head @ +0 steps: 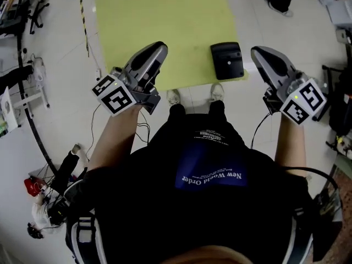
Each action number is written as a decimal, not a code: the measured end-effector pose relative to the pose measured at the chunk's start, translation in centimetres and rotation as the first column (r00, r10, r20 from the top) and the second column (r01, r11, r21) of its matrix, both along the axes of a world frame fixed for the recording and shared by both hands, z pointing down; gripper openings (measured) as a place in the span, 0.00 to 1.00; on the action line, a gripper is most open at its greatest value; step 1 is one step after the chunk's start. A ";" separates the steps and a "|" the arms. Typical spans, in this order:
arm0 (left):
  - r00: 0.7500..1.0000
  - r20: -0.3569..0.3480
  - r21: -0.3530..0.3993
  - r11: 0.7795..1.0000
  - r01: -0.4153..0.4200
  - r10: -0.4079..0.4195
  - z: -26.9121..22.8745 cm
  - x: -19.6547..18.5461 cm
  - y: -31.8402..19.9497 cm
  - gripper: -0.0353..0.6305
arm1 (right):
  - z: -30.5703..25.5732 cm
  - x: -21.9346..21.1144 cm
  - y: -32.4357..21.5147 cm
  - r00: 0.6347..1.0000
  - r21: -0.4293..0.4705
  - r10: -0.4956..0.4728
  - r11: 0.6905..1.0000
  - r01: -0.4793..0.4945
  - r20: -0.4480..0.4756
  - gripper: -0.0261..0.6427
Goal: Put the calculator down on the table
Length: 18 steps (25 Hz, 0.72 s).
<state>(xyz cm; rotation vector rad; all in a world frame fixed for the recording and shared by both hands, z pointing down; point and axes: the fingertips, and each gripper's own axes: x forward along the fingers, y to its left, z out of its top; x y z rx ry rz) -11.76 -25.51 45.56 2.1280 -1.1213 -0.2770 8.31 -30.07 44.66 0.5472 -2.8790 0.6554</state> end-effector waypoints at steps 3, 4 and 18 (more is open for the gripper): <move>0.997 0.014 0.141 0.988 0.070 -0.072 -10.8 -7.4 3.4 0.06 | -10.3 -6.6 1.3 0.999 0.079 -0.050 0.996 0.050 0.009 0.02; 0.995 0.032 0.179 0.980 0.085 -0.092 -13.2 -9.1 4.5 0.06 | -12.6 -8.1 1.6 0.998 0.097 -0.067 0.993 0.065 0.016 0.02; 0.917 0.156 0.388 0.877 0.284 -0.366 -21.3 -19.2 16.2 0.06 | -19.5 -20.6 6.0 0.956 0.154 -0.287 0.949 0.276 0.055 0.02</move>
